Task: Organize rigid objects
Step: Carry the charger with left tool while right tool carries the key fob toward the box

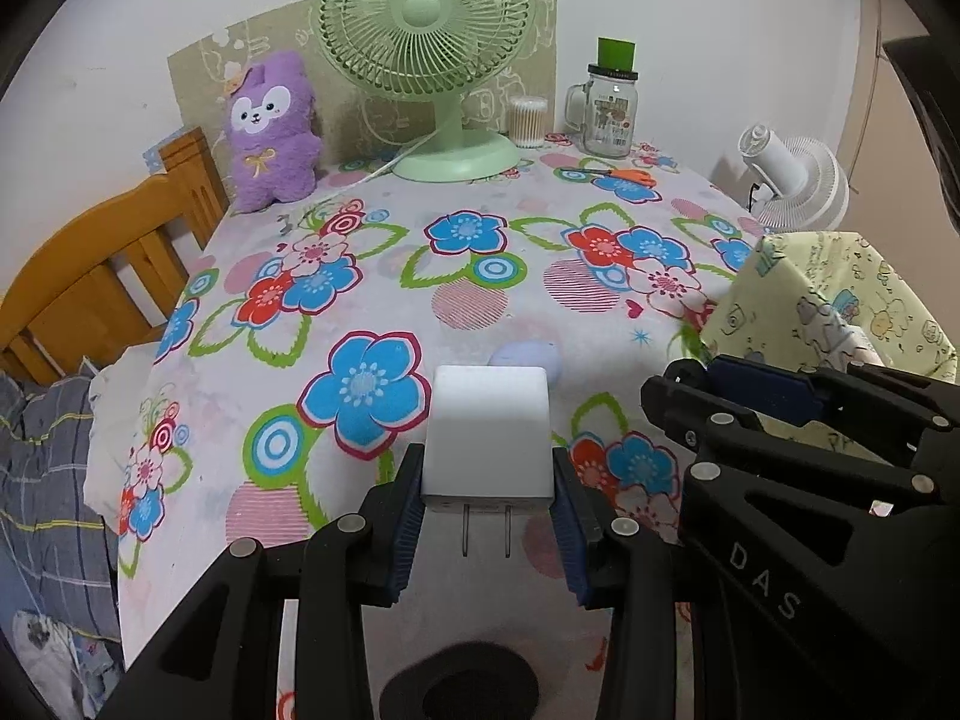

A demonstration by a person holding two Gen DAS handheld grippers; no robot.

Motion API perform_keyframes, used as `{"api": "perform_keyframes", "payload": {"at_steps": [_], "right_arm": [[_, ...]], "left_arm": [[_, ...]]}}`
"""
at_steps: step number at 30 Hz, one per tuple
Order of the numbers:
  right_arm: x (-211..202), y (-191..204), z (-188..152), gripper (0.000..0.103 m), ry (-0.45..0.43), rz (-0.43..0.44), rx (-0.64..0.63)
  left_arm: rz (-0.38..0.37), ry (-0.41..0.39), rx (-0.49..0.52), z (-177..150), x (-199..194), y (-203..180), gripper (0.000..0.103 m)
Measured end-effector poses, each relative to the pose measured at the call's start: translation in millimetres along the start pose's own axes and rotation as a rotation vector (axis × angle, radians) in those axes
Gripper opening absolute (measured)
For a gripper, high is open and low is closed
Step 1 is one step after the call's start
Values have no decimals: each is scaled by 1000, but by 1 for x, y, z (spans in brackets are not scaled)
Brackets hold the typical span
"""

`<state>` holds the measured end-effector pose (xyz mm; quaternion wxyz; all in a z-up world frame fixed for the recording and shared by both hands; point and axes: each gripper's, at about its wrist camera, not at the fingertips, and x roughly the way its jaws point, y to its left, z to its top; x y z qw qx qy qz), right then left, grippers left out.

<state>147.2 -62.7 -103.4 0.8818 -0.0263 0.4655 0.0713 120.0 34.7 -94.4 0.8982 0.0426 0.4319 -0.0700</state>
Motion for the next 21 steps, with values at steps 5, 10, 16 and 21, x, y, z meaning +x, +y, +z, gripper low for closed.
{"api": "perform_keyframes", "payload": {"at_steps": [5, 10, 16, 21], "right_arm": [[-14, -2, -5, 35, -13, 1, -9], [-30, -6, -8, 35, -36, -2, -24], [-50, -9, -10, 35, -64, 0, -36], [-65, -14, -11, 35, -83, 4, -35]], "left_arm": [[7, -15, -7, -4, -14, -7, 40], [13, -33, -16, -6, -27, -14, 40], [31, -48, -18, -5, -45, -25, 40], [45, -59, -13, -3, -57, -33, 40]]}}
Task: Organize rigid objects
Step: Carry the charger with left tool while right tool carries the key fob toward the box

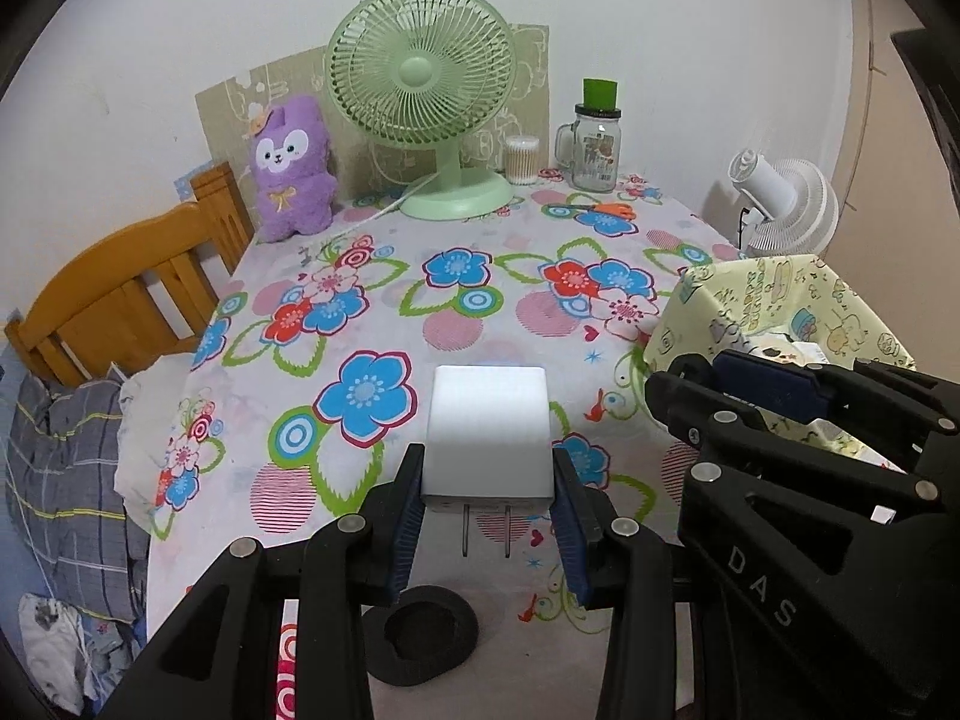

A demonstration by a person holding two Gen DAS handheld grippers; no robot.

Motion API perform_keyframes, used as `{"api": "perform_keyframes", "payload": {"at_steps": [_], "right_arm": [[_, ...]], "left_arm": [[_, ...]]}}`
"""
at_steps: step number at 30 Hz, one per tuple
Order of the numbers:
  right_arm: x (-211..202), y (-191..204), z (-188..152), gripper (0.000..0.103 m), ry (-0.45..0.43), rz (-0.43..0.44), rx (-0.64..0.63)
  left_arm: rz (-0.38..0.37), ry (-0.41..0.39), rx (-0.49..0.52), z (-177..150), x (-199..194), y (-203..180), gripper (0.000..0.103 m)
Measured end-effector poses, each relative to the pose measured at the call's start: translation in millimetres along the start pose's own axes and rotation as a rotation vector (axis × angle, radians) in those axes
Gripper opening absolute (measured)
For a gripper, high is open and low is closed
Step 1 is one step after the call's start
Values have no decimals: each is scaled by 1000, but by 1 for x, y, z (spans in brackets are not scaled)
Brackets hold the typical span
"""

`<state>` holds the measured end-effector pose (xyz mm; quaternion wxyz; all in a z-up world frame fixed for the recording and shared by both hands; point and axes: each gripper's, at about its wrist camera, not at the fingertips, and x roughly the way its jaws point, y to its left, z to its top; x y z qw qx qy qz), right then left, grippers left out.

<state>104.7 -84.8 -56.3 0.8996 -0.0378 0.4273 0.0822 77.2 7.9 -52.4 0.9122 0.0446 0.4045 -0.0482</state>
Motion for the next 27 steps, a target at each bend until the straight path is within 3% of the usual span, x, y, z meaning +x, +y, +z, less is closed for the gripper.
{"api": "perform_keyframes", "payload": {"at_steps": [27], "right_arm": [[-46, -37, 17, 35, -49, 43, -13]], "left_arm": [[15, -83, 14, 25, -40, -38, 40]]}}
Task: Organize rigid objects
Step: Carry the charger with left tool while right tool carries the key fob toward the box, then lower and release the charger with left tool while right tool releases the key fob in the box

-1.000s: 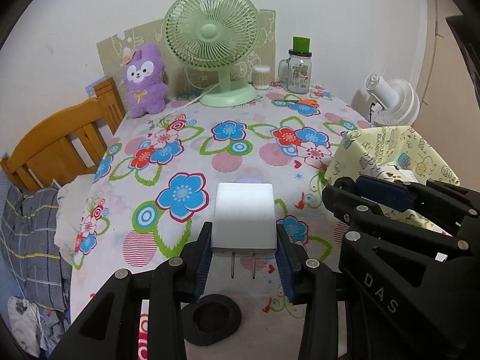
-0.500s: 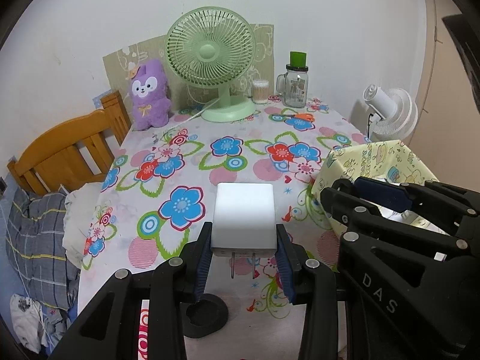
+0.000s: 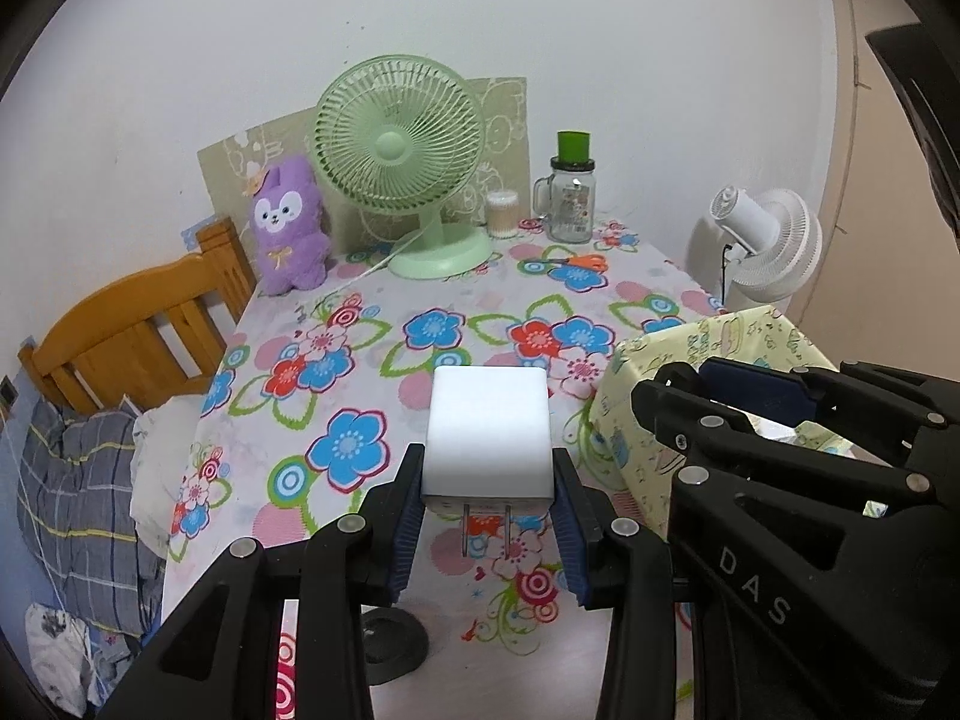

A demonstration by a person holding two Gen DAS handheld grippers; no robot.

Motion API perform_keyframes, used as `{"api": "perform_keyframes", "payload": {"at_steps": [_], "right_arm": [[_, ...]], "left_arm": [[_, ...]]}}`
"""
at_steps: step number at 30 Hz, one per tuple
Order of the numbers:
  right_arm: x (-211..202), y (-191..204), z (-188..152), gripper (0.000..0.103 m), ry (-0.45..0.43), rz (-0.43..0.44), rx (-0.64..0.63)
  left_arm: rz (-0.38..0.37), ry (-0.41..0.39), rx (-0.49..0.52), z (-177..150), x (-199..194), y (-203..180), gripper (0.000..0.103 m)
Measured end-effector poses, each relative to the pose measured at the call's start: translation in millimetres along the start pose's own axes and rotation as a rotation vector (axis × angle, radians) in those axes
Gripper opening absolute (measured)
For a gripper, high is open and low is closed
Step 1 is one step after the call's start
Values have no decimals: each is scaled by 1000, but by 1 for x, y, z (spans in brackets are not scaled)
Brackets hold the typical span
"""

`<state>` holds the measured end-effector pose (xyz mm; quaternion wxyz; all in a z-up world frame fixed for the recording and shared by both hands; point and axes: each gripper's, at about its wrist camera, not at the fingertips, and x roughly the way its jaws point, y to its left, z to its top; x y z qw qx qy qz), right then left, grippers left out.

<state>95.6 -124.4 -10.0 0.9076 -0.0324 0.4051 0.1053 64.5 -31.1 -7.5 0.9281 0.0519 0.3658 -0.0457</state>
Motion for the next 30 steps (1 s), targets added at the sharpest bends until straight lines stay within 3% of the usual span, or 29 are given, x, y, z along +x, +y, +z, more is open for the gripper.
{"api": "perform_keyframes", "payload": {"at_steps": [14, 30], "right_arm": [[-6, -46, -1, 35, -10, -42, 62], [8, -119, -12, 35, 35, -115, 176]], "left_arm": [[-50, -13, 72, 17, 10, -44, 40], [-156, 33, 161, 32, 43, -108, 40]]}}
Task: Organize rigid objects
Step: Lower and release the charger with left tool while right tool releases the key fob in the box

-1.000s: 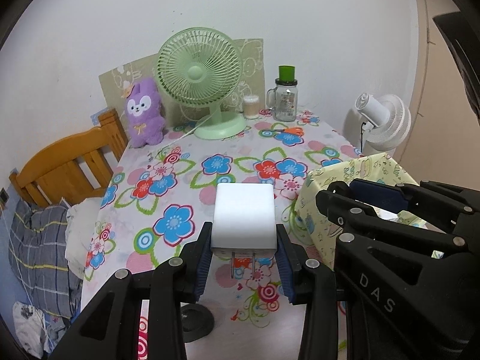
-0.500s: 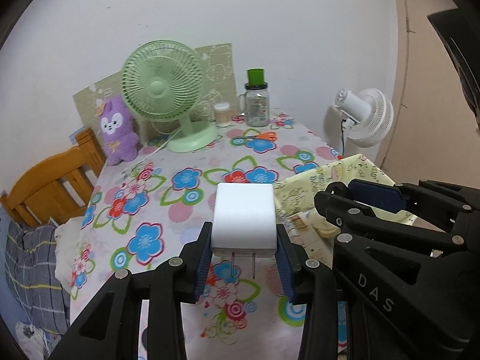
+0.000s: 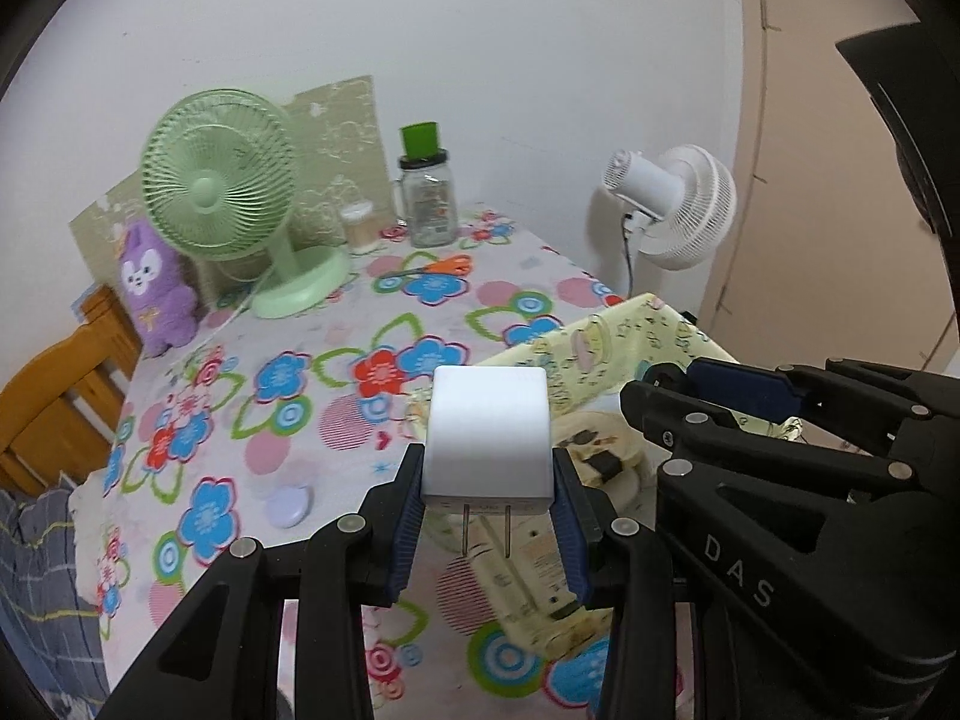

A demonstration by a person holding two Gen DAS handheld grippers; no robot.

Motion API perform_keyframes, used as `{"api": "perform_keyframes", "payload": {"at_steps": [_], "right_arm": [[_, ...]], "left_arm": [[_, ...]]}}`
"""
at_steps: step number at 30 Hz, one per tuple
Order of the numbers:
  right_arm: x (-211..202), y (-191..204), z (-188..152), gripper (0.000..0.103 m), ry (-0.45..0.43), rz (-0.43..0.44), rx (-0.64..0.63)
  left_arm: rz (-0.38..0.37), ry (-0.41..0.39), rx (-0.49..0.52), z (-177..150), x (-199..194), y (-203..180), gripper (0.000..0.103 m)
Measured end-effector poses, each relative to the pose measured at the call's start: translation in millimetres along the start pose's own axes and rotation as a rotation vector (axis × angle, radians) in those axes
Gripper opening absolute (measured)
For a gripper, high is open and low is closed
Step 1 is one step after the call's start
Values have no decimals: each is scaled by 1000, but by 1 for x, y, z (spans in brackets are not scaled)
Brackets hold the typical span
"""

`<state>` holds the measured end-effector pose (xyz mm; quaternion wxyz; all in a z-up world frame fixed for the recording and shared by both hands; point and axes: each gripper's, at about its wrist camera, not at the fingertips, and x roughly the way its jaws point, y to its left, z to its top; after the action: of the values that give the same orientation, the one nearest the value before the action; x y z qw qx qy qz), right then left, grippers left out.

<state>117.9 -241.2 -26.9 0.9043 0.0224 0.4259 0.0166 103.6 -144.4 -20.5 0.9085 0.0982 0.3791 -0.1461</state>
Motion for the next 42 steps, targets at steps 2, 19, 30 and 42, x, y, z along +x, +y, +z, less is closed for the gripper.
{"api": "perform_keyframes", "payload": {"at_steps": [2, 19, 30, 42], "right_arm": [[4, -8, -1, 35, 10, -10, 17], [46, -49, -6, 35, 88, -13, 80], [63, -58, -8, 35, 109, -40, 78], [68, -52, -8, 41, 113, -63, 30]], "left_arm": [[-17, 17, 8, 2, 9, -6, 40], [-68, 121, 68, 1, 56, -38, 40], [-98, 154, 91, -2, 71, -46, 40], [-103, 170, 79, -4, 74, -43, 56]]}}
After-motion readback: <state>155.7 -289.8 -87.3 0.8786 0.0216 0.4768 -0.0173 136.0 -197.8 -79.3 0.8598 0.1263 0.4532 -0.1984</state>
